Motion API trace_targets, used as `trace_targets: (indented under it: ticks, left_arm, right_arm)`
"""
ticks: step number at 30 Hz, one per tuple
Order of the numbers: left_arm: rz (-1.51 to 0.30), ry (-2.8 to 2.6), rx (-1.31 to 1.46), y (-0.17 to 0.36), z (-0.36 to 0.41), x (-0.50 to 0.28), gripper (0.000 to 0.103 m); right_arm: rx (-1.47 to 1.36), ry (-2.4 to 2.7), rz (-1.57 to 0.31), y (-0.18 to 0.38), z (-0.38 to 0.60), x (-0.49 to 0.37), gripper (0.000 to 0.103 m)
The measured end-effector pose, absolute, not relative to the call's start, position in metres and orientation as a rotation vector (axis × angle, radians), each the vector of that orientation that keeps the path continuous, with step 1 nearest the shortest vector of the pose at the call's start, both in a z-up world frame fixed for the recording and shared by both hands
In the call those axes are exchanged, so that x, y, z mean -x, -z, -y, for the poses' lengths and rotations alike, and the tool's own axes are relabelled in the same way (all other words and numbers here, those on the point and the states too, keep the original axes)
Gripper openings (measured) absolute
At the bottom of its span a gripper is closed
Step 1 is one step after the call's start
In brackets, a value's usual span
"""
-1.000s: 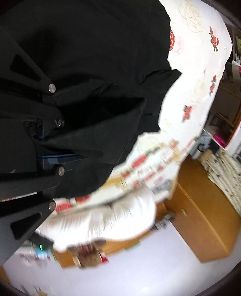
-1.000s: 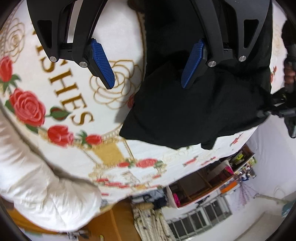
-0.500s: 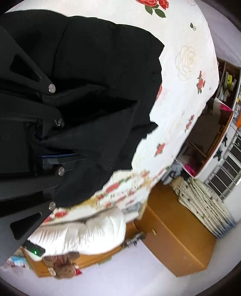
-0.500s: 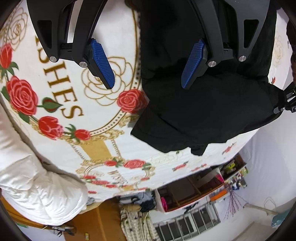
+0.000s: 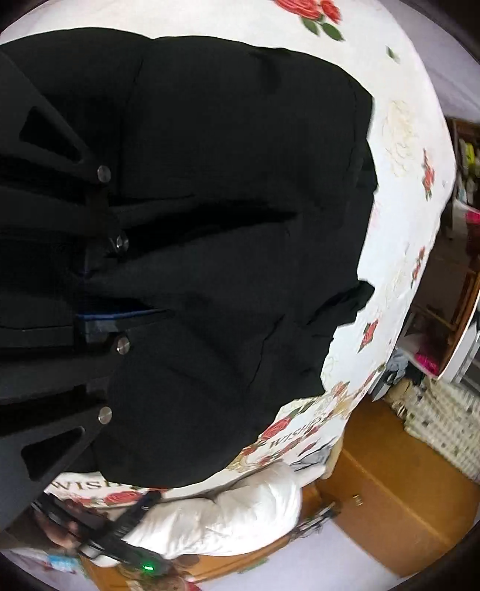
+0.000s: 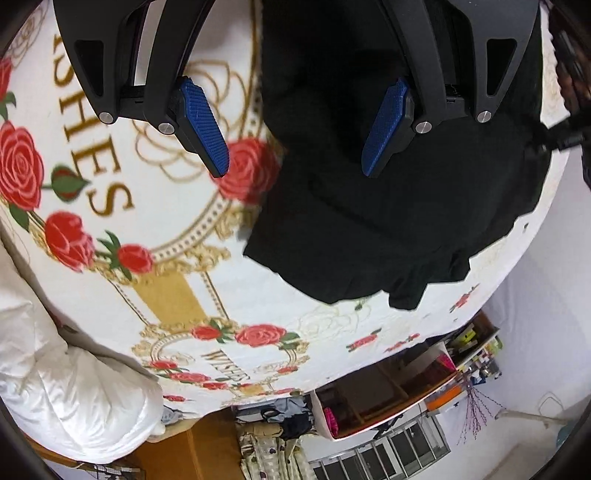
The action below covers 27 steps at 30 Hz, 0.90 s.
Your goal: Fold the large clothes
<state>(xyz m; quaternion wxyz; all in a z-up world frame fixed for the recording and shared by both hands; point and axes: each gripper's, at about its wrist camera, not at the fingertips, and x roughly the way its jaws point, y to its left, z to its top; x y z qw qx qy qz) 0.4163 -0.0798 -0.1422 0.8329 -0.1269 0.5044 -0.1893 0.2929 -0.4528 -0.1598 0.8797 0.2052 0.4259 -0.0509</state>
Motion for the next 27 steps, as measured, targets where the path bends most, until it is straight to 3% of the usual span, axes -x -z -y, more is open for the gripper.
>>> trace_targets:
  ticks: [2, 4, 9, 13, 17, 24, 27]
  left_arm:
    - [-1.063, 0.402, 0.242, 0.139, 0.082, -0.419, 0.016]
    - [-1.073, 0.392, 0.230, 0.137, 0.079, -0.423, 0.026]
    - [-1.030, 0.402, 0.227, 0.116, 0.067, -0.411, 0.064]
    - [-0.892, 0.420, 0.115, 0.075, 0.077, -0.402, 0.065]
    - [-0.820, 0.536, 0.051, 0.053, 0.108, -0.401, 0.072]
    - [-0.987, 0.481, -0.134, 0.107, 0.152, -0.437, 0.070]
    - [-0.979, 0.414, -0.070, 0.122, 0.137, -0.451, 0.071]
  right_arm:
    - [-0.421, 0.121, -0.932, 0.164, 0.452, -0.307, 0.074]
    - [-0.395, 0.129, -0.964, 0.174, 0.451, -0.317, 0.074]
    - [-0.345, 0.147, -1.044, 0.190, 0.450, -0.331, 0.074]
    - [-0.320, 0.146, -0.942, 0.158, 0.447, -0.318, 0.074]
    - [-0.279, 0.047, -0.828, 0.120, 0.423, -0.311, 0.074]
    - [-0.187, -0.038, -0.880, 0.137, 0.380, -0.339, 0.074]
    - [-0.178, -0.025, -0.932, 0.164, 0.380, -0.354, 0.074]
